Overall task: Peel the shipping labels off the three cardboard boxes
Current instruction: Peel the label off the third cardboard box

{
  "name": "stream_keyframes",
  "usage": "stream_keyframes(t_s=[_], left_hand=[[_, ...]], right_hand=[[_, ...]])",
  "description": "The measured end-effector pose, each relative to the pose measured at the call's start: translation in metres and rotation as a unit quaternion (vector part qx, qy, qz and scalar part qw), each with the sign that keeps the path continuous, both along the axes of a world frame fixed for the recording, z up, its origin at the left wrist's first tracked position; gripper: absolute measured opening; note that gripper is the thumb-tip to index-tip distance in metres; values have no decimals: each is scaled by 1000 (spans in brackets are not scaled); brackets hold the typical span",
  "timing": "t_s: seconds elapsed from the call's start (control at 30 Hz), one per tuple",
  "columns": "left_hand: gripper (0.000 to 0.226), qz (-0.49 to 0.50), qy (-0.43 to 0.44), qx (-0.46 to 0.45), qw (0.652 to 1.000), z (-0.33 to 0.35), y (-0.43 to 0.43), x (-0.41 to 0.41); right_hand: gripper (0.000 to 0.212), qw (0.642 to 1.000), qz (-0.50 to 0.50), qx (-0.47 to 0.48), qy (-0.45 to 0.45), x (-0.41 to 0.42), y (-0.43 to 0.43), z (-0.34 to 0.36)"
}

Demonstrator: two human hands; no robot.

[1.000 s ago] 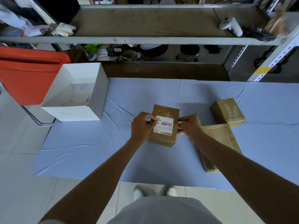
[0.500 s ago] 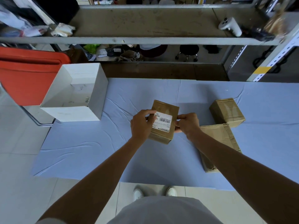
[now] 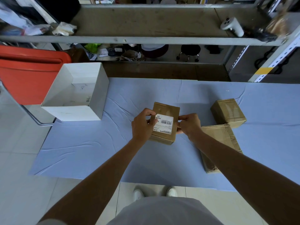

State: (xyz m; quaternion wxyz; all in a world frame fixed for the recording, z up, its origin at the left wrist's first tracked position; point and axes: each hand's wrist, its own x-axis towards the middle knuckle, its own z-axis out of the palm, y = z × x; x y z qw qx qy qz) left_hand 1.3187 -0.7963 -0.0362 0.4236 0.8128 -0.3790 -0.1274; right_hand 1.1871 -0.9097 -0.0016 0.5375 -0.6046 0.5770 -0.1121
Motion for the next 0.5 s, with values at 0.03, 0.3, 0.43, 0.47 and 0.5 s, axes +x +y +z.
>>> stream_keyframes(t_s=[0.03,0.3,0.43,0.47,0.5], left_hand=[[17,0,4,-5,1000,2,-1,0],[15,6,-1,3,1000,2,0,-2],[13,15,-10,10,1000,-1,0,-5],[13,18,-11,13,1000,-1,0,-5],[13,20,-11,15,1000,-1,0,-5]], right_hand=[[28,1000,2,-4,2,0,0,1],[21,1000,16,-17,11,0,1,4],[18,1000,15,-20,8,1,4,3],[17,1000,16,-19,10,1,4,3],[18,1000,17,-20,13,1,5,2]])
